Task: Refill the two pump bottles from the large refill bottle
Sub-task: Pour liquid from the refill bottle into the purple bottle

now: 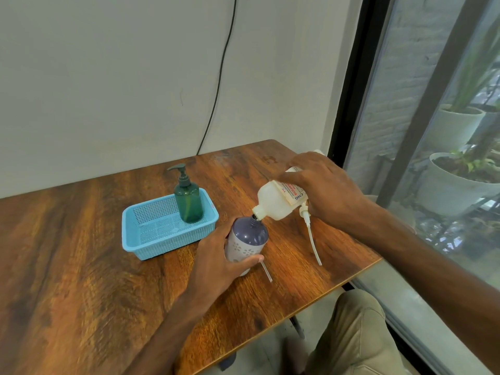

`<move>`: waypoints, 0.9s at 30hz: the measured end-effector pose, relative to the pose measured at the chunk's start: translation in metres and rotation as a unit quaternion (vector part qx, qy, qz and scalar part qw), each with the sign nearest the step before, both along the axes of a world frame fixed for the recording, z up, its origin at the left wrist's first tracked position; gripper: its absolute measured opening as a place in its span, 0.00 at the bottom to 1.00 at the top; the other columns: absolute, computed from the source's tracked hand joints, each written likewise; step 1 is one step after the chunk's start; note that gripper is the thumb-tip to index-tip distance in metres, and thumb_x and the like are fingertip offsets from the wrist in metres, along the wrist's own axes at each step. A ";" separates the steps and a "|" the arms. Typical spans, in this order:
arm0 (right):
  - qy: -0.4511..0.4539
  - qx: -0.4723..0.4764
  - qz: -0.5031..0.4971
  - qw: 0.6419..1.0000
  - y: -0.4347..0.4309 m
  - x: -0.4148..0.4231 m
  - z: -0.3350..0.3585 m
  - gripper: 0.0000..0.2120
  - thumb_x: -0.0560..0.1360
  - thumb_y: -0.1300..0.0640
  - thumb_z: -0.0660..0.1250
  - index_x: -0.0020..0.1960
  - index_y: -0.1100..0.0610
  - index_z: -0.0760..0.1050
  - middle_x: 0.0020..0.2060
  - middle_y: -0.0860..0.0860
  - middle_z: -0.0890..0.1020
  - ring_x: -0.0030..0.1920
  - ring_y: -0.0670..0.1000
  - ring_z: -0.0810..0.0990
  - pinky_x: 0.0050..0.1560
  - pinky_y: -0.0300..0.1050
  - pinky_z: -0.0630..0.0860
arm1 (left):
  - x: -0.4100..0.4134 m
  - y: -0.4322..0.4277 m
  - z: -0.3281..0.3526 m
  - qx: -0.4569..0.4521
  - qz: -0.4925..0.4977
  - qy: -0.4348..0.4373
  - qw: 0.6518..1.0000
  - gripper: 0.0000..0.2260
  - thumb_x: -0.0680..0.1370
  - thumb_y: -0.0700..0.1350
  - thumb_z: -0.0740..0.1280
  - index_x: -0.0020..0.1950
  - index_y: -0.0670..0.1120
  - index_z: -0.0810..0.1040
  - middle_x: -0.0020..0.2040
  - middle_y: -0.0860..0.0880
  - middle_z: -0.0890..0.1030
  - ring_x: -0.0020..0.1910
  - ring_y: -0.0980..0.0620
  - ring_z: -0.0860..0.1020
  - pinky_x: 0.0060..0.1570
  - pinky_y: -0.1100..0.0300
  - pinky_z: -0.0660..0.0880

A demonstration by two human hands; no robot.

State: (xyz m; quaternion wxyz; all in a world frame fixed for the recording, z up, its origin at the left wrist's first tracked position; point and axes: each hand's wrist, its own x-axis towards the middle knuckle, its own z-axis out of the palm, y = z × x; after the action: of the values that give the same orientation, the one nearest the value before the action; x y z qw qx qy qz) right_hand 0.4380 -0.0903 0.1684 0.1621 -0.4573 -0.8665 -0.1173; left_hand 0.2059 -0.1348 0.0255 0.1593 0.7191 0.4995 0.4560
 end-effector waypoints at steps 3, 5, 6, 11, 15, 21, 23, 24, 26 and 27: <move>-0.016 0.019 -0.022 0.999 -0.001 -0.004 0.000 0.34 0.69 0.60 0.79 0.72 0.44 0.74 0.66 0.56 0.77 0.70 0.59 0.71 0.65 0.59 0.72 | 0.000 -0.001 0.001 0.000 0.006 0.004 1.000 0.34 0.65 0.71 0.77 0.66 0.81 0.64 0.59 0.81 0.73 0.61 0.75 0.76 0.53 0.78 0.73; -0.022 0.023 -0.022 0.999 -0.001 -0.006 0.000 0.34 0.70 0.59 0.79 0.72 0.42 0.73 0.66 0.54 0.77 0.70 0.58 0.71 0.65 0.58 0.72 | 0.000 0.000 0.000 -0.001 0.004 0.005 1.000 0.33 0.65 0.71 0.77 0.66 0.79 0.65 0.59 0.80 0.74 0.61 0.74 0.76 0.54 0.76 0.75; -0.024 0.028 -0.020 0.999 0.000 -0.006 0.000 0.34 0.70 0.59 0.79 0.72 0.42 0.73 0.65 0.54 0.78 0.70 0.58 0.71 0.65 0.57 0.72 | 0.000 0.000 0.000 -0.002 0.003 0.003 1.000 0.33 0.65 0.71 0.78 0.66 0.79 0.66 0.59 0.79 0.75 0.61 0.73 0.77 0.55 0.76 0.75; -0.039 0.037 -0.023 0.998 -0.001 -0.009 0.003 0.35 0.69 0.60 0.80 0.71 0.42 0.74 0.65 0.54 0.78 0.69 0.58 0.73 0.65 0.57 0.72 | 0.000 -0.001 0.001 -0.001 0.009 0.003 1.000 0.33 0.64 0.72 0.76 0.65 0.80 0.64 0.59 0.81 0.74 0.61 0.75 0.75 0.54 0.77 0.74; -0.042 0.037 -0.023 0.998 0.000 -0.011 0.003 0.36 0.66 0.62 0.81 0.70 0.44 0.76 0.63 0.56 0.80 0.67 0.60 0.75 0.63 0.59 0.74 | 0.001 0.000 0.000 -0.007 0.012 -0.001 1.000 0.33 0.64 0.73 0.76 0.65 0.80 0.65 0.58 0.80 0.74 0.61 0.76 0.75 0.54 0.78 0.73; -0.056 0.046 -0.016 0.997 -0.001 -0.013 0.006 0.37 0.67 0.63 0.80 0.72 0.45 0.74 0.65 0.55 0.79 0.69 0.60 0.73 0.65 0.57 0.72 | 0.000 0.000 0.000 -0.012 0.016 -0.003 1.000 0.34 0.64 0.72 0.77 0.64 0.81 0.65 0.58 0.82 0.73 0.61 0.77 0.74 0.53 0.80 0.72; -0.061 0.049 -0.014 0.997 -0.001 -0.014 0.008 0.37 0.69 0.63 0.79 0.73 0.44 0.72 0.67 0.55 0.78 0.70 0.59 0.72 0.66 0.56 0.70 | 0.000 0.000 0.000 -0.009 0.018 -0.001 1.000 0.34 0.63 0.72 0.77 0.64 0.83 0.63 0.58 0.84 0.72 0.61 0.80 0.72 0.51 0.82 0.70; -0.063 0.050 -0.015 0.997 -0.002 -0.015 0.009 0.37 0.69 0.62 0.79 0.74 0.44 0.71 0.68 0.55 0.77 0.71 0.59 0.71 0.68 0.56 0.69 | 0.000 0.000 0.000 -0.008 0.018 -0.002 1.000 0.35 0.63 0.72 0.77 0.64 0.84 0.62 0.59 0.85 0.70 0.61 0.81 0.71 0.51 0.83 0.69; -0.073 0.049 -0.016 0.996 -0.002 -0.018 0.011 0.38 0.71 0.61 0.78 0.76 0.42 0.69 0.71 0.54 0.74 0.74 0.58 0.68 0.70 0.55 0.67 | -0.001 0.000 0.000 -0.010 0.019 -0.004 1.000 0.35 0.63 0.73 0.77 0.64 0.84 0.62 0.59 0.86 0.70 0.61 0.80 0.71 0.51 0.83 0.69; -0.079 0.050 -0.017 0.996 -0.002 -0.019 0.011 0.38 0.71 0.60 0.78 0.76 0.42 0.68 0.72 0.53 0.73 0.74 0.58 0.67 0.71 0.55 0.66 | -0.001 0.000 -0.001 -0.013 0.020 -0.006 1.000 0.35 0.63 0.73 0.77 0.64 0.84 0.63 0.59 0.85 0.70 0.61 0.80 0.72 0.51 0.82 0.70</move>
State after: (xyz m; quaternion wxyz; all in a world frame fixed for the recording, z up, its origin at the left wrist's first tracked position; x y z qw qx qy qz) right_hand 0.4191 -0.0927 0.1798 0.1139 -0.4528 -0.8617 -0.1986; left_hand 0.2046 -0.1347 0.0246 0.1623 0.7044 0.5182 0.4571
